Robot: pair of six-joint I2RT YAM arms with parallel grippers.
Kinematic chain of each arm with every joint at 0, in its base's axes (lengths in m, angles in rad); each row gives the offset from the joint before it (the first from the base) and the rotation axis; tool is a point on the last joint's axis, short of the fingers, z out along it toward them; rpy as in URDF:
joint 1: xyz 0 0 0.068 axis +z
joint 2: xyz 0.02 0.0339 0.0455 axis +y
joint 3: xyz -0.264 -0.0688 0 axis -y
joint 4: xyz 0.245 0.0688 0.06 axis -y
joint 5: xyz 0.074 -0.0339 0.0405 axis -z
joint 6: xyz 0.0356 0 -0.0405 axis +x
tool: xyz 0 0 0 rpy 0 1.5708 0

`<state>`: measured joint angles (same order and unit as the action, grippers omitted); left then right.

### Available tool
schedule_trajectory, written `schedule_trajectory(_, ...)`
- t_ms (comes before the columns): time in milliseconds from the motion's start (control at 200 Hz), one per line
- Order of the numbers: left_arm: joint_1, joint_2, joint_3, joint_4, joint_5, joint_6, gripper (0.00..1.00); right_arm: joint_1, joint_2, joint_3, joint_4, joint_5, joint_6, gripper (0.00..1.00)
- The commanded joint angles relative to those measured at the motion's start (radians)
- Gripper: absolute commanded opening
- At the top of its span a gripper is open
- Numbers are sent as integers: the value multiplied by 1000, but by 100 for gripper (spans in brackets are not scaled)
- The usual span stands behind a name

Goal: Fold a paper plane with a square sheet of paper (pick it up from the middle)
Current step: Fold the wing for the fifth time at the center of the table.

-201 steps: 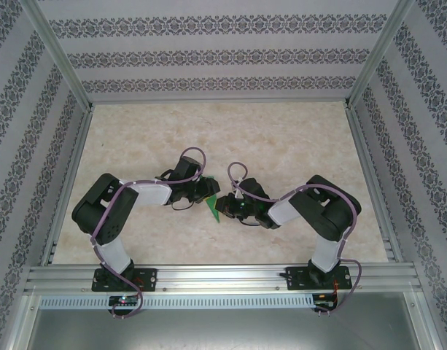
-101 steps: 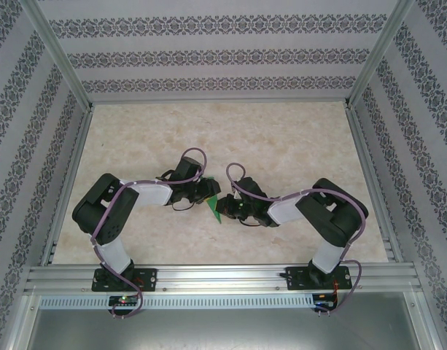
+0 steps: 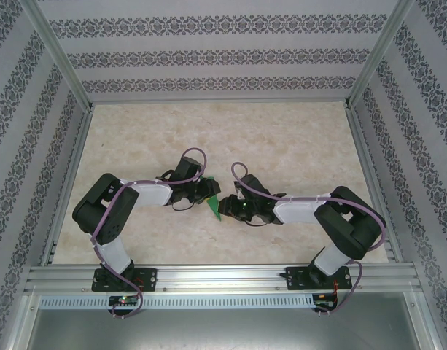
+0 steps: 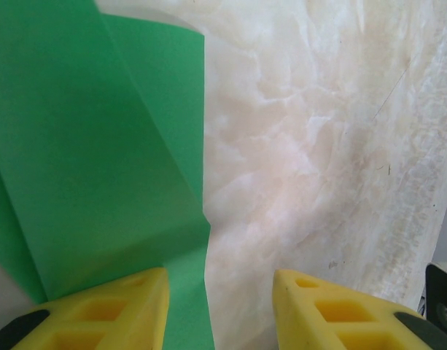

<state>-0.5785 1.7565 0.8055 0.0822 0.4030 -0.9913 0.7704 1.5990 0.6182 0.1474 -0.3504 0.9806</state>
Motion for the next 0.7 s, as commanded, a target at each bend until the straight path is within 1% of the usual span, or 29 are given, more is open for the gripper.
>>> schedule_trajectory(0,-8,18,-6,-8,-8,10,43,1,17,39,8,-27,-3,36)
schedule_trajectory(110,-8,20,-8,-2,-5,8,43,1,54,65,33,-59,3,39)
schedule_trajectory(210,-8,23,-3,-2,-2,8,42,4,82,88,-12,-27,-9,39)
schedule_trajectory(360,-7,23,2,-7,1,12,42,0,109,72,-39,6,-8,30)
schedule_trajectory(440,-9,23,0,-7,2,10,42,0,116,62,-84,20,-7,22)
schedule_trajectory(535,-8,24,1,-7,1,9,42,3,125,47,-120,28,-12,16)
schedule_trajectory(619,-8,32,6,-8,7,7,42,10,128,28,-141,44,0,15)
schedule_trajectory(694,-9,34,14,-14,11,10,42,20,124,27,-163,50,-12,17)
